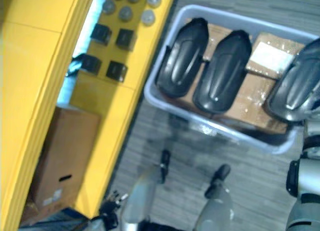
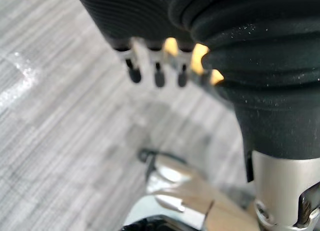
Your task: Walk over and take plastic housings, then place them on the shelf
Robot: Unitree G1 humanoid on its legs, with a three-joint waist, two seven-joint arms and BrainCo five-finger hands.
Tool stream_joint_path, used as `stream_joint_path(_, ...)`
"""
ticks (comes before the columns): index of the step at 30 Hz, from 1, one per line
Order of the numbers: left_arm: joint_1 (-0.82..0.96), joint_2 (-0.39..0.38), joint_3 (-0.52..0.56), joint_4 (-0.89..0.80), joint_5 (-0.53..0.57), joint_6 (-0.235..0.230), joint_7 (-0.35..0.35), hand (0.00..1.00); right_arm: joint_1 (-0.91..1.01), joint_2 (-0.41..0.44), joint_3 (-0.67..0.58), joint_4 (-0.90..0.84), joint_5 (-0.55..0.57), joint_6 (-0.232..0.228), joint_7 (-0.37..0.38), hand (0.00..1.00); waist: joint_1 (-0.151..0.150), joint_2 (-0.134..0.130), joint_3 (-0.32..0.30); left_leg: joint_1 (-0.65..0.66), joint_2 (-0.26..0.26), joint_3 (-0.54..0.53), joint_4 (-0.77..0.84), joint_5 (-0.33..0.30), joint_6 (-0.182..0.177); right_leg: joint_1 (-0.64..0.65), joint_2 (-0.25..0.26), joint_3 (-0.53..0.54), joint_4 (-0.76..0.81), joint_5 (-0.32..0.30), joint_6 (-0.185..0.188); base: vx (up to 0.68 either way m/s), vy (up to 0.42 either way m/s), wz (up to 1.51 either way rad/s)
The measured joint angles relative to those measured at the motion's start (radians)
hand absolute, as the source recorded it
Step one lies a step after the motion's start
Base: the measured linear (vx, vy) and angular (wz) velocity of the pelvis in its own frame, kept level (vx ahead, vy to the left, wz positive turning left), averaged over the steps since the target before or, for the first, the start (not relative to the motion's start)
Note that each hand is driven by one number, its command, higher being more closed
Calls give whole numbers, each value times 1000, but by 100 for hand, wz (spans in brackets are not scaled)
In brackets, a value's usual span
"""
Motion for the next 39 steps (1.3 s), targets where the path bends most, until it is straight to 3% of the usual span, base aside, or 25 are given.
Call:
stream_joint_path(6,2,3,1,-11,-23,5,2,0,-1,-4,39,-51,-11,-6,-24,100,-4,-11,-1,5,7,0,0,1,-1,13,11,-1,-22,14,-1,-5,2,-2)
stream_joint_path(11,6,4,3,-31,-22,-3,31,0,-1,-4,69,-74,-11,-85,-52,100,-2,-28,3,22,6,1,-7,2,-2,37,14,-4,-44,25,0,0,0,0)
stream_joint_path(16,25,5,44,-74,-20,-79,154,0,57,8,59,-179,-39,-180,-161,100,-2,-62,2,73,1,0,-48,15,-6,85,15,-12,-74,28,1,22,7,5)
stream_joint_path(19,41,6,131,-185,-3,-131,259,0,171,56,1,-353,-82,-236,-240,100,-8,-98,-2,137,-2,-3,-96,27,-14,143,19,-25,-102,28,1,60,-17,8)
stream_joint_path(21,45,6,212,-304,54,-160,365,0,296,144,-31,-501,-134,-254,-302,100,-24,-141,-31,185,-7,-5,-140,40,-19,189,21,-41,-124,28,1,74,-23,13)
stream_joint_path(22,45,8,230,-336,76,-167,392,0,331,171,-38,-536,-147,-259,-318,100,-24,-154,-43,194,-10,-4,-150,41,-21,196,23,-41,-132,28,2,72,-12,4)
stream_joint_path(24,44,9,284,-479,183,-176,478,0,476,283,-58,-672,-197,-260,-379,100,-29,-206,-111,228,-14,-2,-197,49,-26,222,25,-46,-162,27,2,90,-15,1)
stream_joint_path(27,43,12,293,-660,316,-170,525,0,622,382,-59,-834,-265,-239,-399,100,-53,-247,-195,289,-23,1,-257,57,-29,278,26,-59,-203,27,2,108,-11,5)
stream_joint_path(29,38,12,286,-729,393,-165,524,0,680,408,-56,-895,-305,-235,-401,100,-58,-258,-260,309,-24,14,-286,61,-31,283,27,-54,-219,28,4,115,-1,-11)
stream_joint_path(33,20,10,272,-816,460,-162,489,0,701,409,-51,-954,-370,-242,-418,100,-81,-249,-326,364,-24,33,-325,62,-33,316,28,-42,-235,31,7,81,4,-13)
stream_joint_path(36,5,12,210,-882,455,-165,378,0,703,409,-48,-1010,-415,-266,-419,100,-85,-239,-350,407,-21,50,-351,64,-35,337,29,-36,-236,32,8,48,3,-13)
stream_joint_path(39,-30,39,62,-961,378,-134,178,0,683,408,2,-1082,-478,-310,-411,100,-94,-239,-378,438,-21,57,-379,70,-34,351,28,-35,-235,36,8,1,11,-3)
